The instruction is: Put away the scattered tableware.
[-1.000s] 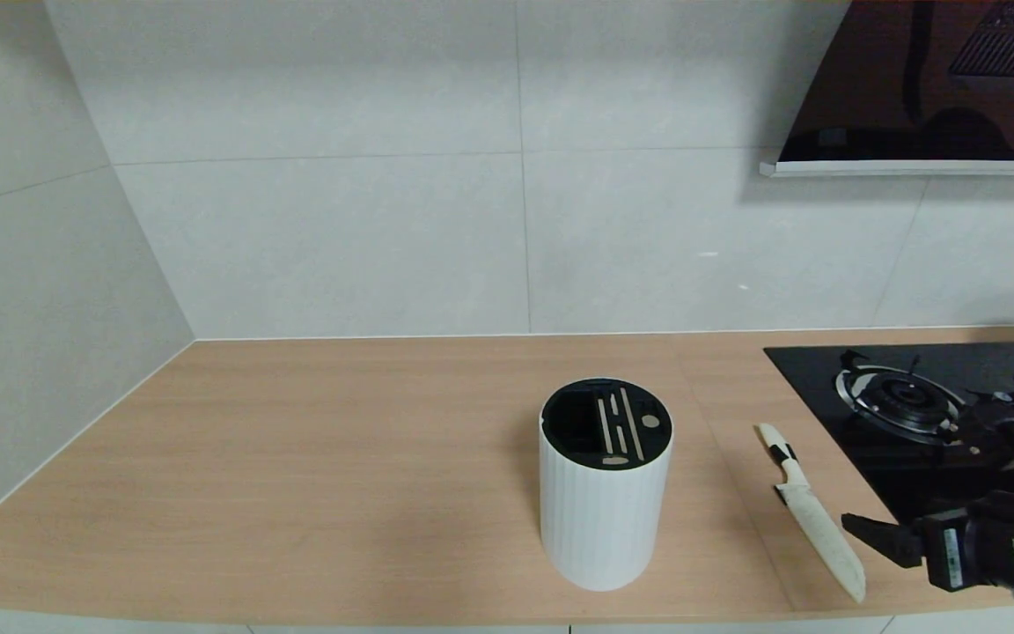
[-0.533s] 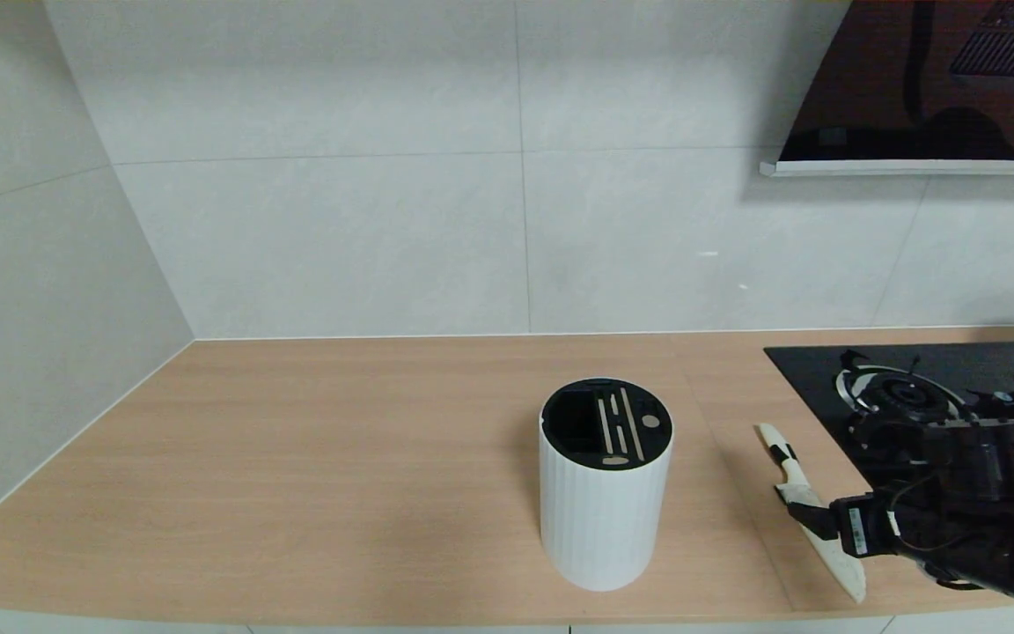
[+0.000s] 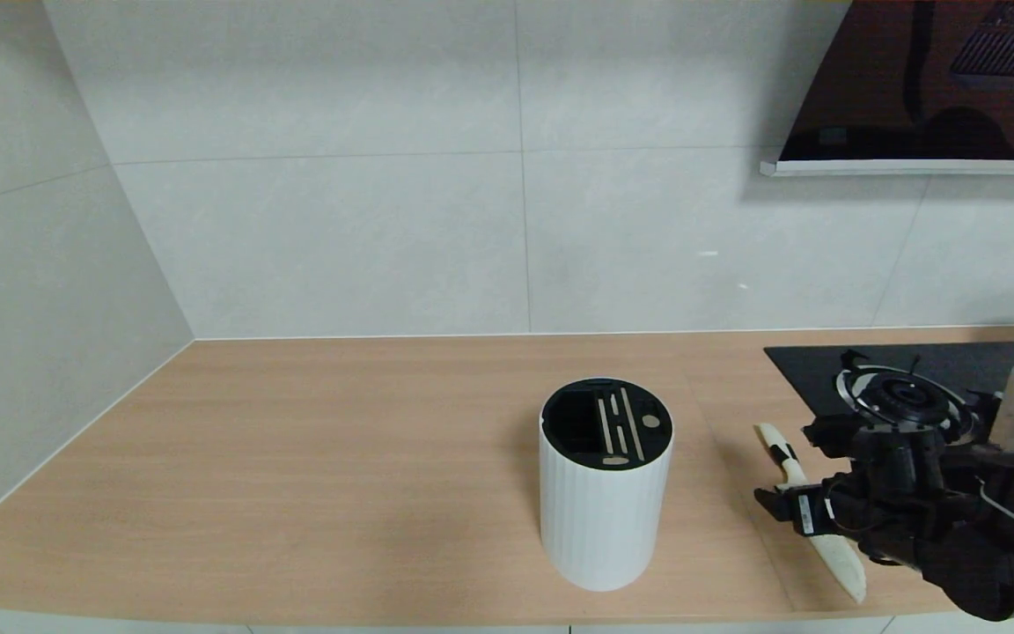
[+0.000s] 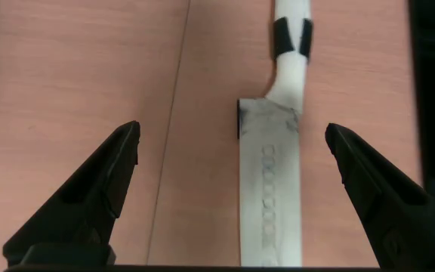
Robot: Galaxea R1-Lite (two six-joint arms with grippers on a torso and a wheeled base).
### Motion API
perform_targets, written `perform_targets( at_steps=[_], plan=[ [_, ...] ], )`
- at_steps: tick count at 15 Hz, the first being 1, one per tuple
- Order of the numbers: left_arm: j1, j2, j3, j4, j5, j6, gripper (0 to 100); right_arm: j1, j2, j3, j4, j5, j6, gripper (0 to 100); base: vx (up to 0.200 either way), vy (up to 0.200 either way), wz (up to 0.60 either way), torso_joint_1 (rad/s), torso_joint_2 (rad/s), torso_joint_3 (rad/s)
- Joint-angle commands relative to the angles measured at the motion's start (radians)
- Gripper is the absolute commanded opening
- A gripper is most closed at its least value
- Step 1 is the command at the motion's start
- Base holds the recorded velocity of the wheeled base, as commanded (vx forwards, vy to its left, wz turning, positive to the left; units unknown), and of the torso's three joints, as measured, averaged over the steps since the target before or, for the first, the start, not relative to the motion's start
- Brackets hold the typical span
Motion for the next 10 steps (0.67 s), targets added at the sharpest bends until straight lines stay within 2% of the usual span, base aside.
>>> perform_targets(
  at_steps=[1, 7, 10],
  plan=[
    [0.000, 0.000, 0.000, 0.000, 0.000, -0.001, 100, -0.033, 0.067, -0.020, -0.003, -0.003, -0.011, 100, 0.000, 0.000, 0.00, 0.000, 0.00, 0.000],
    [0.000, 0.000, 0.000, 0.000, 0.000, 0.001, 100, -0.053, 0.102, -0.027, -0.069, -0.005, -0.013, 100, 0.000, 0.000, 0.00, 0.000, 0.00, 0.000],
    [0.000, 0.000, 0.000, 0.000, 0.000, -0.001, 100, -0.051, 0.136, -0.051, -0.076, -0.042, -0.010, 100, 0.000, 0.000, 0.00, 0.000, 0.00, 0.000]
  ],
)
